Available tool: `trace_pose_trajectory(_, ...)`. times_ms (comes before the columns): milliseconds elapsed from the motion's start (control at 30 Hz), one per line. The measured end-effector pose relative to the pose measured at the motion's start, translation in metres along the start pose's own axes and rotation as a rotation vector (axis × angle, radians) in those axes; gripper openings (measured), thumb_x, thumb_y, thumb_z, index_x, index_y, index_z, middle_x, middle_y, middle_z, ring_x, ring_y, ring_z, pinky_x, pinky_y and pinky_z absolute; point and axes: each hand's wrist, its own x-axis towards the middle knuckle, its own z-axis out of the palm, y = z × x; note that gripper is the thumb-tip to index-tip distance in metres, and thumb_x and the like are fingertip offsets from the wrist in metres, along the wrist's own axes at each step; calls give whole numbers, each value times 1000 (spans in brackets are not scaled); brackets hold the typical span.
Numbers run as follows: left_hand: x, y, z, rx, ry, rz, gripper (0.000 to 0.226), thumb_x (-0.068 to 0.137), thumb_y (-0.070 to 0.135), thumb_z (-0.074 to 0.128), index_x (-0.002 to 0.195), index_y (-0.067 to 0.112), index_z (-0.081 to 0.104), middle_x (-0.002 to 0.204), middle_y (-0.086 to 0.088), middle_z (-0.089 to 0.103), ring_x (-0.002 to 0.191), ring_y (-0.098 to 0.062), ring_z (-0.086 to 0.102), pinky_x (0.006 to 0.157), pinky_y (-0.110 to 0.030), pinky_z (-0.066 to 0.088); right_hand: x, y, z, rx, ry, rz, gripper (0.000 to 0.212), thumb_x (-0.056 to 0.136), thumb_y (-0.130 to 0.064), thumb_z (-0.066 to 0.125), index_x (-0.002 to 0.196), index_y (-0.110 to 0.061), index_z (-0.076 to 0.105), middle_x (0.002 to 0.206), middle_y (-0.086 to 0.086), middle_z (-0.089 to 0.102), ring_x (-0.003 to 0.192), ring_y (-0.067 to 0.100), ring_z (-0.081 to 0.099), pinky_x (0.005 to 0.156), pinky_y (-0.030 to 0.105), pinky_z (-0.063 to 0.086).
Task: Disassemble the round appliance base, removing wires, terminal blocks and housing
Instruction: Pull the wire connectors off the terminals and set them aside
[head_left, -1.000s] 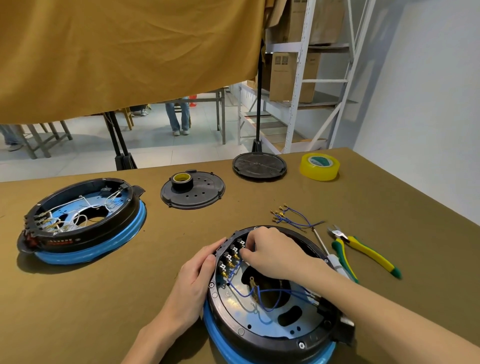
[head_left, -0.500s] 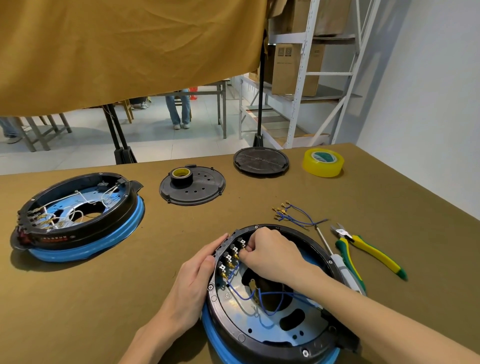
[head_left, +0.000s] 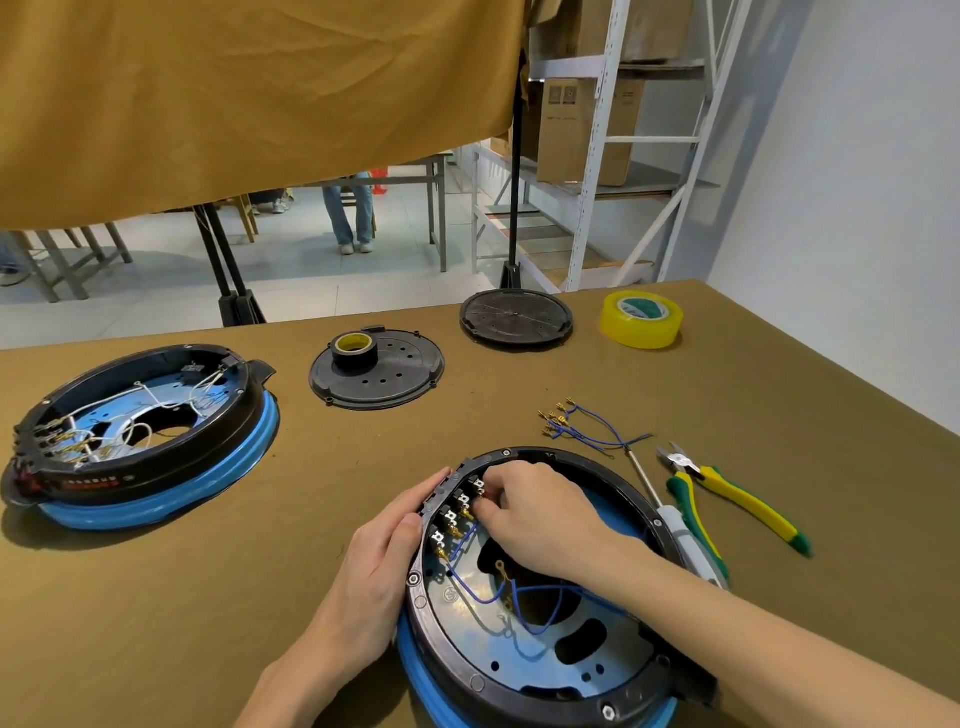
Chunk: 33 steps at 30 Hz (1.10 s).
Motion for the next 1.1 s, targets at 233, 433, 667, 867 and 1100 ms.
trace_pose_trajectory(233, 1, 3, 2, -13, 23, 32, 52, 104, 45, 33, 150, 29, 52, 146, 14, 60, 140, -13, 52, 113, -45, 40, -3, 1, 3, -9, 23, -15, 24, 98, -33, 52, 82, -16, 57, 70, 0, 59, 71, 25, 58, 56, 33, 39)
trace_pose_trajectory(433, 1, 3, 3, -3, 22, 26, 52, 104, 45, 32, 150, 31, 51, 147, 16, 59, 140, -9, 51, 116, -46, 39, -3, 1, 4, -1, 45, -2, 25, 98, -34, 53, 78, -19, 54, 69, -3, 60, 67, 21, 58, 51, 30, 33)
trace_pose_trajectory(667, 1, 4, 4, -13, 22, 32, 48, 106, 37, 32, 150, 29, 53, 146, 14, 61, 139, -12, 54, 114, -48, 41, -4, 2, 3, -2, 47, -8, 25, 98, -35, 53, 83, -15, 58, 72, 0, 61, 70, 24, 59, 56, 34, 41)
trace_pose_trajectory(867, 3, 5, 3, -8, 16, 36, 52, 105, 44, 32, 150, 28, 52, 147, 13, 60, 140, -13, 52, 115, -50, 40, -5, 1, 2, 12, 44, -10, 26, 98, -34, 54, 79, -15, 57, 70, 1, 60, 67, 24, 57, 58, 37, 45)
trace_pose_trajectory(1100, 1, 7, 4, -8, 16, 37, 53, 104, 45, 32, 150, 28, 51, 147, 15, 59, 142, -11, 50, 117, -46, 38, -5, 2, 2, 14, 50, -1, 31, 97, -33, 55, 71, -16, 51, 65, 1, 57, 65, 26, 55, 54, 33, 37)
